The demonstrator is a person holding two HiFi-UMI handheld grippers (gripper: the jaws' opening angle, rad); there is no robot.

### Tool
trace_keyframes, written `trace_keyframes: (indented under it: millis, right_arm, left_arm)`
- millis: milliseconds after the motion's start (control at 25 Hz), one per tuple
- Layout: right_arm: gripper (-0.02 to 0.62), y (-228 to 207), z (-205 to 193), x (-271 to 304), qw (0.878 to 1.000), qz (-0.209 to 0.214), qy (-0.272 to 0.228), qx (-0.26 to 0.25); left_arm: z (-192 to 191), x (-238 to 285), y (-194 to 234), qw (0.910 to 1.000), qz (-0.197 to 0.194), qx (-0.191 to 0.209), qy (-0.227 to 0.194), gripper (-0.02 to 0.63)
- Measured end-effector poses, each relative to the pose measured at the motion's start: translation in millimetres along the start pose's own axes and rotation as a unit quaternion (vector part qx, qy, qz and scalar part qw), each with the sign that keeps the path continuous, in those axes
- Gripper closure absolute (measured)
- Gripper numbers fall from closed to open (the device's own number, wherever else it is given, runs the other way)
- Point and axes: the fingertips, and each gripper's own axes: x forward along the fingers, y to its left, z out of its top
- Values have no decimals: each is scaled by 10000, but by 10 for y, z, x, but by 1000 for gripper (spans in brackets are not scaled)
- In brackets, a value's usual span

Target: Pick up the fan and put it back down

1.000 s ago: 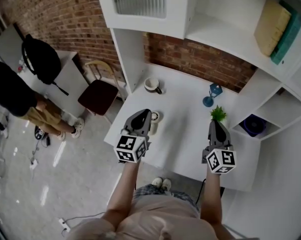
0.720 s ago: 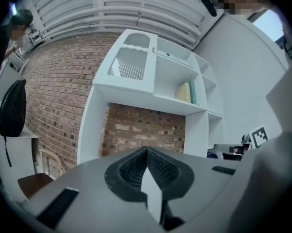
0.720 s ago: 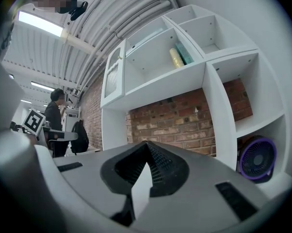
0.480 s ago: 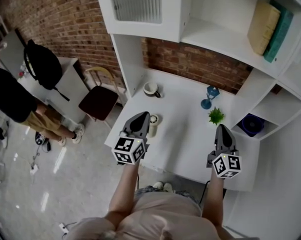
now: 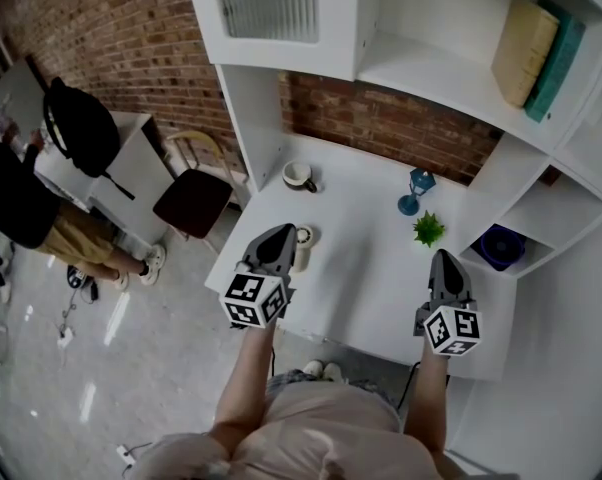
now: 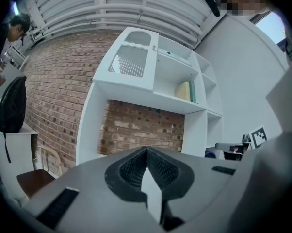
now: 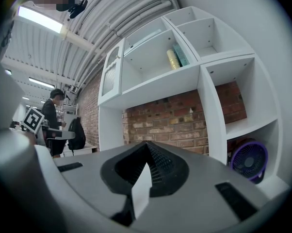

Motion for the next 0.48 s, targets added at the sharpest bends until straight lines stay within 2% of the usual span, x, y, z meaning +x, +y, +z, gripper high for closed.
trace_keyframes:
  millis: [480]
  right_arm:
    - [580, -9, -43, -11, 10000, 25, 86, 2]
  left_arm:
    - [-42, 26, -39, 9999, -64, -44, 75, 578]
